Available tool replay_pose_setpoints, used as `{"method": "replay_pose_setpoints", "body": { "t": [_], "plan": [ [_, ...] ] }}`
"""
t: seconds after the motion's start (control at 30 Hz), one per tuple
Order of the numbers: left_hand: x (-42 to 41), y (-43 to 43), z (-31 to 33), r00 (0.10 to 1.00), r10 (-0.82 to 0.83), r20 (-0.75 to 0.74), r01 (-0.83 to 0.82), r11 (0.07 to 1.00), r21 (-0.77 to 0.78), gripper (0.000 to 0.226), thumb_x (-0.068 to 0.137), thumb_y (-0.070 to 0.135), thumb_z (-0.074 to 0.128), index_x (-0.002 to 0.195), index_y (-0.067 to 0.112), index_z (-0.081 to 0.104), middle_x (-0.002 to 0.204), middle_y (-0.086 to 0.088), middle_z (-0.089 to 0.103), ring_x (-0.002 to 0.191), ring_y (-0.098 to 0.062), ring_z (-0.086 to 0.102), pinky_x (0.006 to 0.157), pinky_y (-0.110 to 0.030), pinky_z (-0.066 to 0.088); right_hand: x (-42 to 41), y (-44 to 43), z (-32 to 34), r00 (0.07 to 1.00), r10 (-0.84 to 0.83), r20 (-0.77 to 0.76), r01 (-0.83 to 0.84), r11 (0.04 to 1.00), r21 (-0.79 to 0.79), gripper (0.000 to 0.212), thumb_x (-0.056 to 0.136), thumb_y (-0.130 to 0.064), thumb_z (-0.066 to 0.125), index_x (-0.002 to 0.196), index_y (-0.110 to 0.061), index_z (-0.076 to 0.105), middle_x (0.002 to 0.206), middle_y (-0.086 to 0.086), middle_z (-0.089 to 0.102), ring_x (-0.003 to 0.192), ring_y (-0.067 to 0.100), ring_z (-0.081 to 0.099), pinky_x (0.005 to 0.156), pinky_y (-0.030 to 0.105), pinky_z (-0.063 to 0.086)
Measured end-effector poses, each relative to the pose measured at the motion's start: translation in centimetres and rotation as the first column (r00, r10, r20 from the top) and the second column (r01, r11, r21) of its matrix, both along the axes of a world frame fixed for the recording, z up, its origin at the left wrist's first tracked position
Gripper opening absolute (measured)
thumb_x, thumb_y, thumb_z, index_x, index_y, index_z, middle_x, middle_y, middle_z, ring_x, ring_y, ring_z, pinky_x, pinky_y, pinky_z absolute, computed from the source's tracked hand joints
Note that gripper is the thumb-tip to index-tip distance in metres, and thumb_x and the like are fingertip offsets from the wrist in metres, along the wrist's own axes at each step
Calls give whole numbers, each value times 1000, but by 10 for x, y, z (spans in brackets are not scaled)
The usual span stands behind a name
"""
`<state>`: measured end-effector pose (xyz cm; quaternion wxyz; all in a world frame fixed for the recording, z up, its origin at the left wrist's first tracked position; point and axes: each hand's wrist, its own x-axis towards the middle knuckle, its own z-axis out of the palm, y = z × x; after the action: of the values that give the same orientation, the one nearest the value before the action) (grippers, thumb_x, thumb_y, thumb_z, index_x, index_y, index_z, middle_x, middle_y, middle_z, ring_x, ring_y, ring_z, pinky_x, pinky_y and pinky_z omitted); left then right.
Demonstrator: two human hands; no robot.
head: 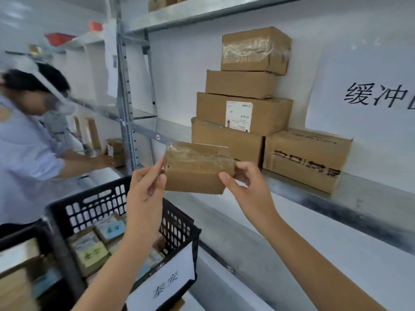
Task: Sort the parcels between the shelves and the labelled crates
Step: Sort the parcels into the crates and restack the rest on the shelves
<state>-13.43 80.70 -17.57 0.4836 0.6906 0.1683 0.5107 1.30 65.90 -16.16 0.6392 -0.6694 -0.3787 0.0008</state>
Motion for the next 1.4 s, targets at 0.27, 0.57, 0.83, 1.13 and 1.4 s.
{"method": "replay_pose_setpoints", "body": {
  "t": [0.27, 0.57, 0.83, 1.13, 1.4],
  "plan": [
    [-51, 35, -35, 997, 70, -33, -75, 973, -217, 28, 106, 31, 43, 117, 42, 65, 120, 17, 66, 114, -3, 61, 100, -33, 47, -25, 66, -25, 981, 116, -154, -132, 987, -97, 34, 95, -47, 58, 89, -15, 49, 91, -2, 58, 92, 11, 61, 94, 48, 53],
    [-68, 57, -68, 985, 168, -29, -164, 880, -446, 39, 97, 50, 49, 97, 11, 50, 93, 12, 71, 96, 1, 68, 73, -17, 57, -34, 122, -58, 882, 334, -332, -393, 910, -128, 38, 82, -81, 42, 88, -58, 71, 100, -17, 75, 91, -3, 70, 73, 14, 54],
    [-51, 91, -95, 967, 219, -134, -256, 777, -575, 62, 67, 74, 67, 99, 24, 51, 116, -7, 68, 112, -20, 64, 99, -41, 50, -7, 164, -94, 882, 251, -398, -362, 903, -233, 56, 61, -63, 79, 78, -16, 55, 89, -2, 76, 85, 11, 74, 71, 31, 58],
    [-29, 135, -111, 950, 262, -168, -309, 737, -602, 48, 76, 51, 75, 104, 18, 55, 112, 1, 66, 101, -5, 64, 71, -16, 47, 25, 221, -96, 846, 401, -352, -532, 591, -606, 59, 66, -66, 79, 116, -39, 61, 115, -17, 66, 105, 1, 64, 88, 25, 53],
    [-12, 158, -134, 945, 170, -280, -316, 694, -646, 39, 79, 49, 77, 99, 20, 60, 103, 1, 65, 96, -11, 63, 72, -24, 45, 12, 235, -111, 818, 575, 7, -299, 436, -849, 107, 49, -79, 76, 137, -48, 25, 120, -31, 45, 106, -5, 50, 87, 33, 52]
  ]
}}
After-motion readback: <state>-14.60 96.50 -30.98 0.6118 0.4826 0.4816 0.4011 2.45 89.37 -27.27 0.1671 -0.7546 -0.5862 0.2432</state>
